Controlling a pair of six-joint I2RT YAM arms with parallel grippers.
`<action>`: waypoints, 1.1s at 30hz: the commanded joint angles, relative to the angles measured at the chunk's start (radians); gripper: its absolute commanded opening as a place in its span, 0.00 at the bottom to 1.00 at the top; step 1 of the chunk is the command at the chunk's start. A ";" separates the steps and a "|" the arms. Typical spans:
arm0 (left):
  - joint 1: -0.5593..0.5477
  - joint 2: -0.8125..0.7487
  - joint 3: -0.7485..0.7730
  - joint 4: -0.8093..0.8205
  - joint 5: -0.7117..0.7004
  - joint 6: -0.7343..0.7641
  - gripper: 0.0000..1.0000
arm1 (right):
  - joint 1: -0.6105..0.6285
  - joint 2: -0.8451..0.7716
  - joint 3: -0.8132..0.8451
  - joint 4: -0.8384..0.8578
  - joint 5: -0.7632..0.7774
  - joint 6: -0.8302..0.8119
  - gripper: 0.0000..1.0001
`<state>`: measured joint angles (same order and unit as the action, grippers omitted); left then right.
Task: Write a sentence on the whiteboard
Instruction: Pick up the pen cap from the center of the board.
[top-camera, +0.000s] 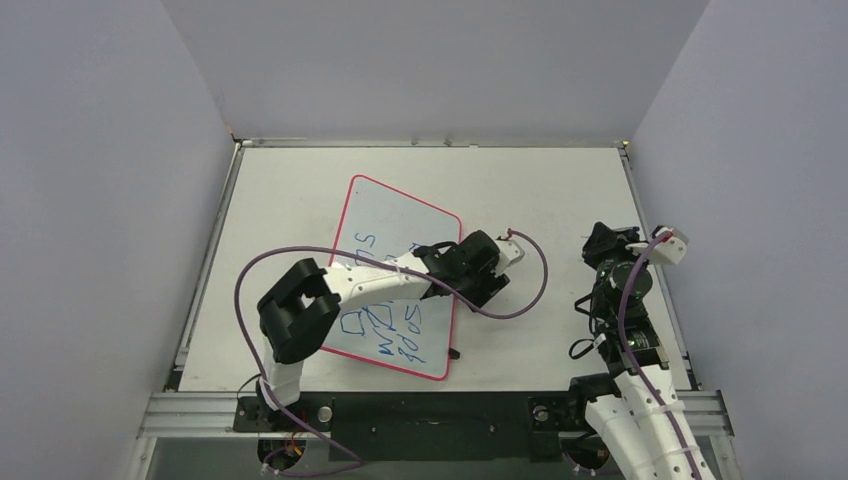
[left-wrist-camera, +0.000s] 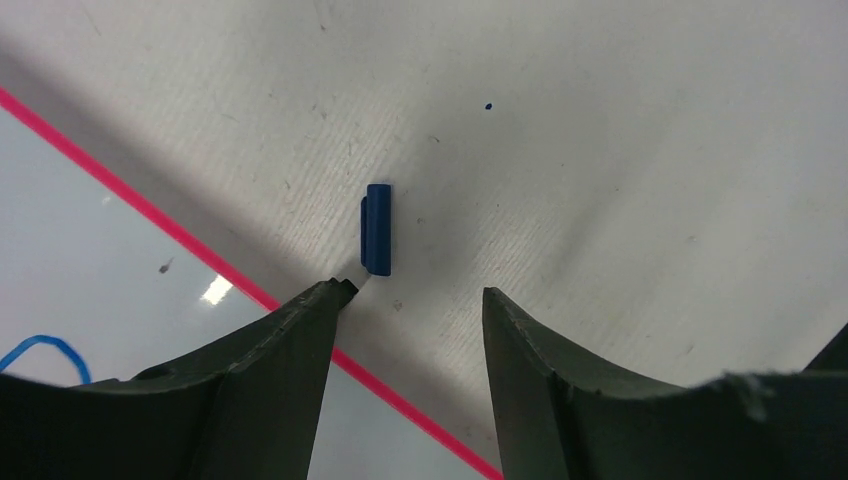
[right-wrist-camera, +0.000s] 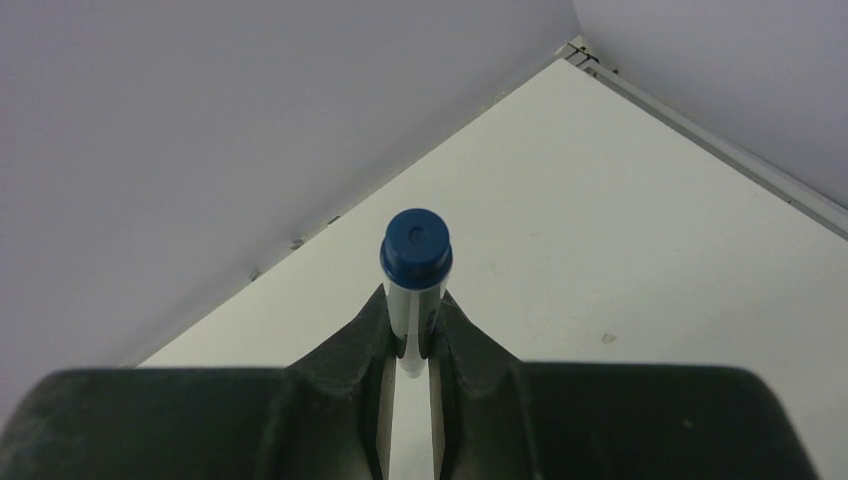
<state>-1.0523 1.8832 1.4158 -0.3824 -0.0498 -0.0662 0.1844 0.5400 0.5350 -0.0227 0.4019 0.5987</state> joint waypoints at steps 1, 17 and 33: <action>-0.002 0.053 0.067 0.057 0.028 0.020 0.53 | -0.041 0.022 0.025 0.004 -0.155 0.053 0.00; 0.020 0.215 0.133 0.022 0.028 0.134 0.52 | -0.047 0.050 0.002 0.055 -0.196 0.054 0.00; 0.056 0.249 0.103 0.065 0.116 0.106 0.00 | -0.048 0.075 0.026 0.059 -0.216 0.054 0.00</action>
<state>-0.9974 2.1124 1.5101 -0.3607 -0.0029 0.0399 0.1436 0.6033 0.5346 -0.0078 0.2012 0.6460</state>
